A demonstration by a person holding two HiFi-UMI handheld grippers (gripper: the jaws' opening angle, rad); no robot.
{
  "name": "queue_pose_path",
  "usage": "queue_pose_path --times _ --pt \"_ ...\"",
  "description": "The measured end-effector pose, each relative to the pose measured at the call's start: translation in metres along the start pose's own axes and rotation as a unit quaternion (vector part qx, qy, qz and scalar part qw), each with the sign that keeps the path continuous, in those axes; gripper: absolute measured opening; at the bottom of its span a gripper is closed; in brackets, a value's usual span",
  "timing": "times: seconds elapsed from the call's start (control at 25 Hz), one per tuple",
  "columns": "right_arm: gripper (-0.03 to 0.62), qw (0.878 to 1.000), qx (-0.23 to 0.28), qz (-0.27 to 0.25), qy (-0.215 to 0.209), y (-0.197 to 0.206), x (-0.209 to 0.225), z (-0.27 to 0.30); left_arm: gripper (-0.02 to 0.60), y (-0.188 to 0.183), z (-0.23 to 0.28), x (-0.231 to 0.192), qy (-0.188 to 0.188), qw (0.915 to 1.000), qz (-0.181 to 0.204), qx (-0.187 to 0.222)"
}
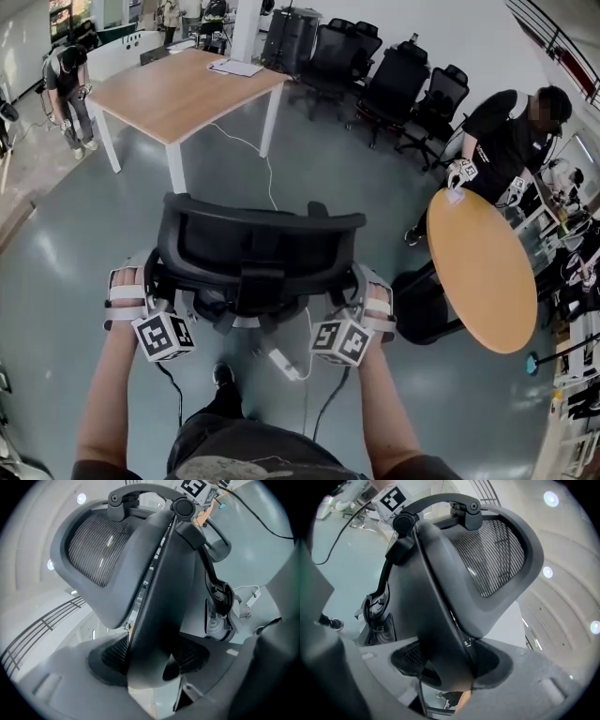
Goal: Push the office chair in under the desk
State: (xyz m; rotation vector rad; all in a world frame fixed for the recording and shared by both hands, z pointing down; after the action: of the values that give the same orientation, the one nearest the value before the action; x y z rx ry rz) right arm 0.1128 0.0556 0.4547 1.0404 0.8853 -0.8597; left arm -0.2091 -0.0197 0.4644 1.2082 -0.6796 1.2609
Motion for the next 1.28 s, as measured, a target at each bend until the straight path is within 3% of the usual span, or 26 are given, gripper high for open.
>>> queue_pose_path --times 0.36,1.0,1.28 --pt "0.252 1.000 -0.003 0.008 -0.003 -0.028 0.029 0.090 0.305 0.003 0.089 -0.045 -0.010 0.9998 -0.009 0.012" --pt "0.253 0.999 -0.028 0.018 0.014 -0.053 0.036 0.156 0.307 0.016 0.179 -0.077 -0.005 0.9992 -0.004 0.040" --pt "0.253 1.000 -0.017 0.011 0.018 -0.056 0.042 0.191 0.307 0.015 0.212 -0.085 -0.008 0.9991 -0.002 0.041"
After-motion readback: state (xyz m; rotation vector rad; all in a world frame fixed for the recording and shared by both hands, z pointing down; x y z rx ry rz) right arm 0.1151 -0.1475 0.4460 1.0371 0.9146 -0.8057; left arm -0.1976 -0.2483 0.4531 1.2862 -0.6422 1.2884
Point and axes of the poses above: the fingertips, and each gripper's own axes: z forward along the fingers, x to its right, y out of its underside, the point moved 1 cm from there along -z, backward along the fingers, and after that the axes turned 1 degree about -z, right-handed, at the moved point
